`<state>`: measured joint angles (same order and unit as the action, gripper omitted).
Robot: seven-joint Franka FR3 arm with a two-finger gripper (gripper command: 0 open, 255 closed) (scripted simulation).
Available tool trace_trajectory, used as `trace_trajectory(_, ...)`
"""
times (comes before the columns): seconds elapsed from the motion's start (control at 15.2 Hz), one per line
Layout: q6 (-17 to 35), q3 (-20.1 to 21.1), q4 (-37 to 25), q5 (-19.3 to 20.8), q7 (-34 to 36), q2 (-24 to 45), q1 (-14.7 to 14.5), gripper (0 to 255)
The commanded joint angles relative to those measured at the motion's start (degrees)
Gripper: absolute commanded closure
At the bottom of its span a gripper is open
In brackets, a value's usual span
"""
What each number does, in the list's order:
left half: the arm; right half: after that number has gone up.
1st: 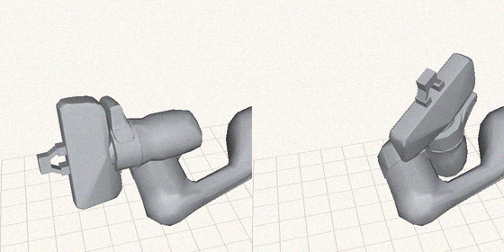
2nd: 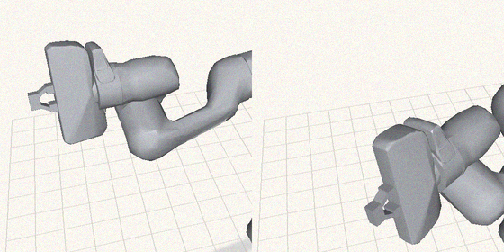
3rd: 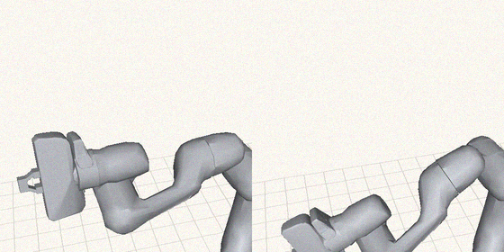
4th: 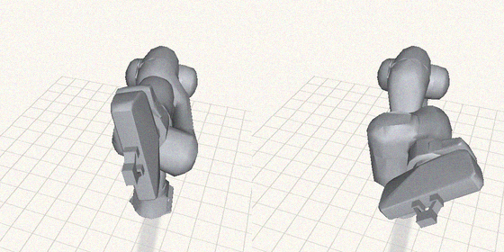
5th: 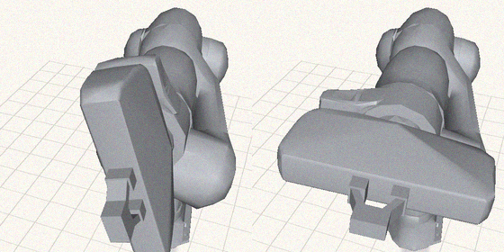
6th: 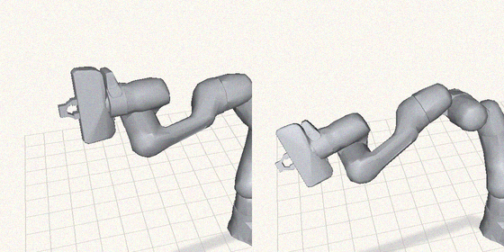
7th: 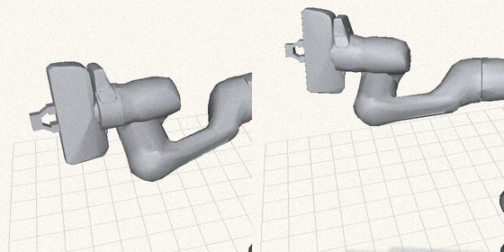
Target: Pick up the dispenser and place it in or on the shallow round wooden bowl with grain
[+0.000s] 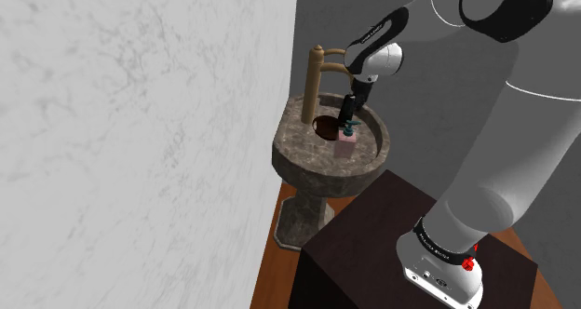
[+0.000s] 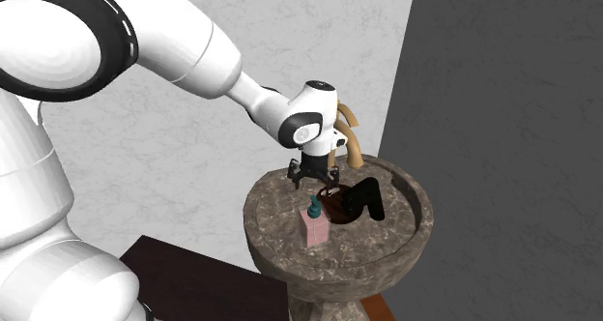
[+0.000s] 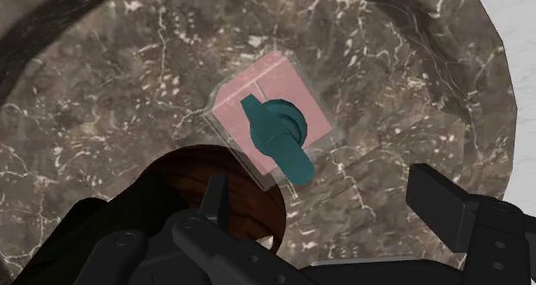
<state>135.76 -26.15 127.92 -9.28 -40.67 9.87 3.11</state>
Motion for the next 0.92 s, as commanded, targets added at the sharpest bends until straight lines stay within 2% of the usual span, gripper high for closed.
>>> trace_trajectory(0.0, 0.29, 0.63, -3.26, -3.68, -3.71, 5.1, 1.53, 0)
trace_trajectory(0.53, 5.0, 2.65, -3.04, -7.52, -6.44, 10.27, 2.98, 0)
trace_trajectory(0.86, 5.01, 2.66, -3.04, -7.51, -6.44, 10.27, 2.99, 0)
